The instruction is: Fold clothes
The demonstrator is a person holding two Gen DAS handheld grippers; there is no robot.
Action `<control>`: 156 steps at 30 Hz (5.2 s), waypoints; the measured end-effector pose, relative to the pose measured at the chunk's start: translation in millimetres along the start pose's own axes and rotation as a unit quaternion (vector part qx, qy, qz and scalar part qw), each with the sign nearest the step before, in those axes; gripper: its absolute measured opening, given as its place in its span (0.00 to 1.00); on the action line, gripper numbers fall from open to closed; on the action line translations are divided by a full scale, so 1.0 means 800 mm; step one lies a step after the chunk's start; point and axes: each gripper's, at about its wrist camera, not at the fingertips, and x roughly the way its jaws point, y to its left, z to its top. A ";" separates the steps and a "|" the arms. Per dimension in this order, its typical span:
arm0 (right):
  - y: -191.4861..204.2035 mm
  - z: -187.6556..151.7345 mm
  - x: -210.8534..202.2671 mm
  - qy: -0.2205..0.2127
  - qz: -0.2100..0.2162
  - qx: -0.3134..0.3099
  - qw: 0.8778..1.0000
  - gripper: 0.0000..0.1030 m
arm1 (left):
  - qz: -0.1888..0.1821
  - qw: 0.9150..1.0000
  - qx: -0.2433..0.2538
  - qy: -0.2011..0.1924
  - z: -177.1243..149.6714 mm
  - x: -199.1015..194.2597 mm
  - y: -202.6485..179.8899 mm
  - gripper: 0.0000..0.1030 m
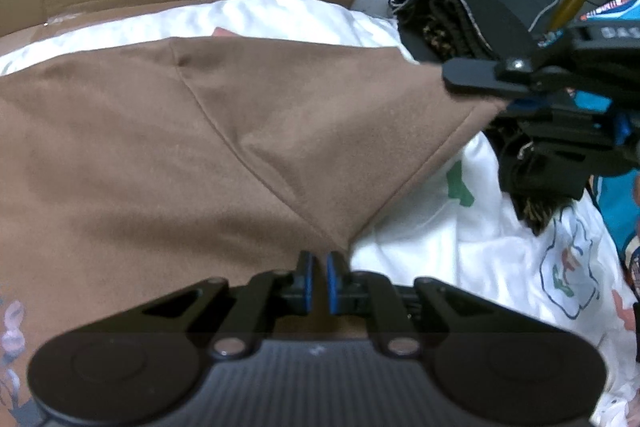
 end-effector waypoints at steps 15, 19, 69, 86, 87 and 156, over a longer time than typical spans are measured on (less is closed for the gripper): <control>0.042 -0.036 0.008 0.056 0.062 -0.035 0.996 0.04 | -0.003 0.999 -0.013 -0.032 -0.018 -0.005 0.001 0.08; 0.054 -0.052 0.022 0.080 0.067 -0.042 0.994 0.04 | 0.002 0.999 -0.013 -0.035 -0.020 -0.004 -0.001 0.08; -0.008 -0.051 0.021 0.038 -0.059 -0.085 0.994 0.36 | 0.064 0.984 -0.145 -0.076 -0.045 -0.131 0.089 0.59; -0.046 -0.019 0.077 0.046 -0.057 -0.013 0.997 0.35 | 0.065 0.981 -0.169 -0.071 -0.050 -0.121 0.115 0.58; -0.046 -0.018 0.078 0.048 -0.059 -0.015 0.997 0.32 | 0.064 0.981 -0.166 -0.074 -0.046 -0.123 0.116 0.58; 0.139 -0.007 0.104 0.063 0.143 -0.054 0.986 0.00 | 0.016 0.945 -0.307 -0.116 0.110 -0.065 0.208 0.80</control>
